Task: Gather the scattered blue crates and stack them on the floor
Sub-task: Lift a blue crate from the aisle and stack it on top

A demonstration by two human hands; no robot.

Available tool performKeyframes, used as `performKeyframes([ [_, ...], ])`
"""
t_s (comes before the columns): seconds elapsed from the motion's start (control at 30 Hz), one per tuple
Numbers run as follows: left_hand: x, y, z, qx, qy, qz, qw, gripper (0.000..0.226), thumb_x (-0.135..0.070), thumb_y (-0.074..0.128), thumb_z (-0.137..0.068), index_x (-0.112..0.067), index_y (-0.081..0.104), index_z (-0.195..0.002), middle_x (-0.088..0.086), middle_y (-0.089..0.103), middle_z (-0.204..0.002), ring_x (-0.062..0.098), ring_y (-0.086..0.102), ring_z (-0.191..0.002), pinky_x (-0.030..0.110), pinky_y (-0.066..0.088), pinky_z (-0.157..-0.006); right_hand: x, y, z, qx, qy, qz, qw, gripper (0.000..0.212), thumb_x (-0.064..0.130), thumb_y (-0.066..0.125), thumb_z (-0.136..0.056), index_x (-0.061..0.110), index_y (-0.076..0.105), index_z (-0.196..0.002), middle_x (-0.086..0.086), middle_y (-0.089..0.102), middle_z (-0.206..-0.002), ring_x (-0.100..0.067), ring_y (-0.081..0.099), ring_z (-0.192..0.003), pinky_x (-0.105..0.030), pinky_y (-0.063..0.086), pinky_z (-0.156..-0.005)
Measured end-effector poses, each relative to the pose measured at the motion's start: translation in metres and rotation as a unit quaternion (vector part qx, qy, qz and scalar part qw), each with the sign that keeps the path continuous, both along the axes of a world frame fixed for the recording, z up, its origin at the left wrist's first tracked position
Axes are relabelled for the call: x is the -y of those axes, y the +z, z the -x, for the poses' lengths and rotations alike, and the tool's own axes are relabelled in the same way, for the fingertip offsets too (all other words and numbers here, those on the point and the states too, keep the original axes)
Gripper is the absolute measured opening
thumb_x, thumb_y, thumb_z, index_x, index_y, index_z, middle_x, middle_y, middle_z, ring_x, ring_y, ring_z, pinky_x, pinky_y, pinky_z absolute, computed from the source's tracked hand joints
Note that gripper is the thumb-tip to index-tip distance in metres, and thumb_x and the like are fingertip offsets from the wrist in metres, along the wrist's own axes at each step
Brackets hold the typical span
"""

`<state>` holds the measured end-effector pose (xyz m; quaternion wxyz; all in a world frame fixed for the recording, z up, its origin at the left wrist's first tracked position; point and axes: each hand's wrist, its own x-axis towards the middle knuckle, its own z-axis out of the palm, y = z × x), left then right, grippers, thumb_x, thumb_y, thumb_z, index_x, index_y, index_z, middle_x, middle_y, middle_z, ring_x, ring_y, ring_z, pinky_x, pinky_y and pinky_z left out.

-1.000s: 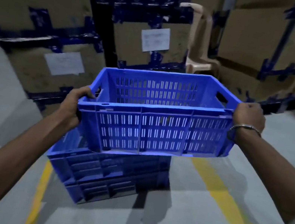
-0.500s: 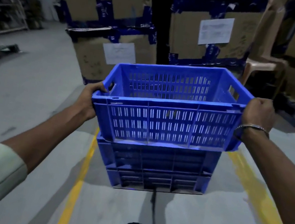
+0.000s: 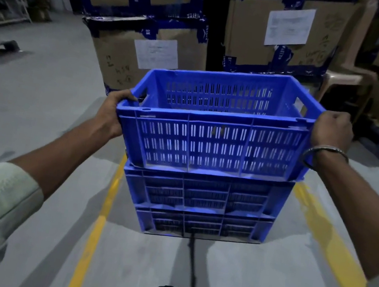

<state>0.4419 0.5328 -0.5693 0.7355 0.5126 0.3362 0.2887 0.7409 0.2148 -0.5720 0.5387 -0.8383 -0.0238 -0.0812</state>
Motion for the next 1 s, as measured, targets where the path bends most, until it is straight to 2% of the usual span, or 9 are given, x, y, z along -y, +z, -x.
performKeyframes([
  [0.13, -0.001, -0.002, 0.005, 0.019, 0.006, 0.03, 0.999, 0.015, -0.023, 0.05, -0.089, -0.014, 0.061, -0.086, 0.003, 0.066, -0.068, 0.024, 0.067, -0.061, 0.032, 0.058, -0.068, -0.007, -0.002, 0.007, 0.003, 0.046, 0.003, 0.999, 0.042, 0.03, 0.036, -0.098, 0.01, 0.054, -0.13, -0.016, 0.052, -0.14, -0.035, 0.049, -0.127, -0.037, 0.038, -0.101],
  [0.3, -0.003, -0.003, 0.01, 0.025, 0.009, 0.022, 0.999, 0.023, -0.028, 0.057, -0.089, -0.016, 0.069, -0.104, 0.003, 0.071, -0.083, 0.023, 0.07, -0.069, 0.035, 0.059, -0.072, -0.005, -0.004, 0.006, 0.007, 0.069, 0.028, 0.997, 0.044, 0.037, 0.04, -0.096, 0.011, 0.054, -0.129, -0.018, 0.054, -0.137, -0.038, 0.052, -0.124, -0.039, 0.04, -0.099],
  [0.43, -0.003, -0.02, 0.015, 0.079, 0.041, -0.015, 0.996, 0.03, -0.039, 0.058, -0.091, -0.016, 0.073, -0.104, 0.0, 0.072, -0.086, 0.02, 0.07, -0.072, 0.033, 0.058, -0.072, -0.003, -0.008, 0.007, 0.046, 0.053, 0.048, 0.996, 0.043, 0.035, 0.042, -0.097, 0.01, 0.057, -0.128, -0.019, 0.055, -0.134, -0.038, 0.053, -0.121, -0.038, 0.041, -0.097],
  [0.5, -0.003, -0.024, 0.017, 0.078, 0.039, -0.045, 0.995, 0.033, -0.043, 0.06, -0.09, -0.017, 0.074, -0.106, -0.001, 0.074, -0.085, 0.02, 0.07, -0.073, 0.032, 0.058, -0.071, -0.007, -0.009, 0.01, 0.071, 0.042, 0.054, 0.995, 0.042, 0.035, 0.042, -0.096, 0.009, 0.057, -0.127, -0.018, 0.055, -0.132, -0.038, 0.053, -0.118, -0.039, 0.042, -0.094],
  [0.63, -0.01, -0.026, 0.009, 0.025, 0.087, -0.103, 0.991, 0.017, -0.025, 0.06, -0.088, -0.019, 0.067, -0.103, 0.0, 0.072, -0.082, 0.02, 0.068, -0.067, 0.031, 0.057, -0.062, -0.015, -0.012, 0.007, 0.091, 0.052, 0.057, 0.993, 0.043, 0.037, 0.042, -0.094, 0.009, 0.052, -0.126, -0.018, 0.05, -0.131, -0.039, 0.053, -0.114, -0.04, 0.041, -0.09],
  [0.77, -0.015, -0.028, 0.004, -0.002, 0.103, -0.125, 0.987, 0.039, -0.018, 0.051, -0.08, -0.022, 0.068, -0.115, 0.01, 0.069, -0.099, 0.027, 0.067, -0.074, 0.045, 0.057, -0.074, -0.01, -0.016, -0.003, 0.104, 0.074, 0.09, 0.988, 0.04, 0.034, 0.043, -0.097, 0.008, 0.052, -0.125, -0.02, 0.054, -0.127, -0.038, 0.055, -0.11, -0.032, 0.033, -0.078],
  [0.87, -0.01, -0.028, 0.004, 0.015, 0.105, -0.094, 0.99, 0.038, -0.017, 0.049, -0.078, -0.02, 0.067, -0.111, 0.009, 0.064, -0.093, 0.024, 0.063, -0.067, 0.039, 0.056, -0.067, -0.005, -0.015, -0.008, 0.102, 0.084, 0.099, 0.986, 0.041, 0.035, 0.042, -0.094, 0.009, 0.056, -0.124, -0.02, 0.058, -0.126, -0.038, 0.055, -0.111, -0.035, 0.036, -0.081],
  [1.0, -0.004, -0.032, 0.003, 0.034, 0.108, -0.084, 0.99, 0.033, -0.013, 0.046, -0.082, -0.021, 0.067, -0.107, 0.002, 0.061, -0.077, 0.019, 0.061, -0.059, 0.033, 0.054, -0.061, -0.003, -0.02, -0.011, 0.119, 0.039, 0.099, 0.987, 0.041, 0.034, 0.041, -0.091, 0.008, 0.062, -0.115, -0.021, 0.064, -0.119, -0.041, 0.058, -0.109, -0.041, 0.044, -0.085],
])
